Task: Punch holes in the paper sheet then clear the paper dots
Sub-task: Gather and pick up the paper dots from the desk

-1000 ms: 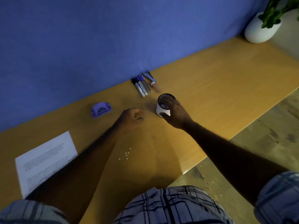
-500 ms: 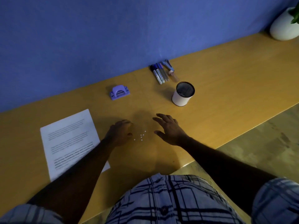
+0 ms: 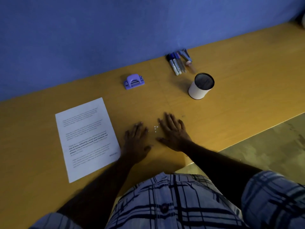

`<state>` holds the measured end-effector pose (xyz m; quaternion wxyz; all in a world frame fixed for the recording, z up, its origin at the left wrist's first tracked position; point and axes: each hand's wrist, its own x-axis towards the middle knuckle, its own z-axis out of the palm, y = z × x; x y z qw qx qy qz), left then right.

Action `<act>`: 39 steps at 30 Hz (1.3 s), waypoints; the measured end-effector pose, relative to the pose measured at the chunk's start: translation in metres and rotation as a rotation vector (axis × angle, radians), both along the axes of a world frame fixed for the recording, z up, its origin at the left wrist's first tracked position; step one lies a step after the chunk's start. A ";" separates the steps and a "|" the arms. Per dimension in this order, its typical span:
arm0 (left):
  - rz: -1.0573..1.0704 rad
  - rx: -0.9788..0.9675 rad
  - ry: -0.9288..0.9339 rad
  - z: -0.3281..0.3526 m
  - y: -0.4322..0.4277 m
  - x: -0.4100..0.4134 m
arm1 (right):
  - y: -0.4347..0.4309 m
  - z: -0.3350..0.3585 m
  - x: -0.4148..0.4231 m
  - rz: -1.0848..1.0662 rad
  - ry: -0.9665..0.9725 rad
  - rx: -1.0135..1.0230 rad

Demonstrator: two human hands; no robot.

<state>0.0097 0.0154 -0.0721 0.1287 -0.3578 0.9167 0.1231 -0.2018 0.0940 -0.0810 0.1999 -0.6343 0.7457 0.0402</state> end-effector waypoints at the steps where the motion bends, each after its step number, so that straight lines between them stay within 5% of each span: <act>1: 0.006 0.003 0.004 -0.002 0.000 0.000 | 0.000 -0.002 0.002 0.003 0.006 -0.007; 10: -0.020 -0.051 0.020 -0.007 0.001 0.002 | 0.006 -0.004 0.000 0.167 0.028 -0.057; 21: 0.001 -0.023 0.034 -0.005 -0.001 0.000 | 0.007 -0.003 0.014 0.045 -0.075 -0.083; 39: -0.044 -0.065 0.006 -0.008 0.002 -0.001 | 0.015 -0.001 0.027 0.094 0.124 -0.051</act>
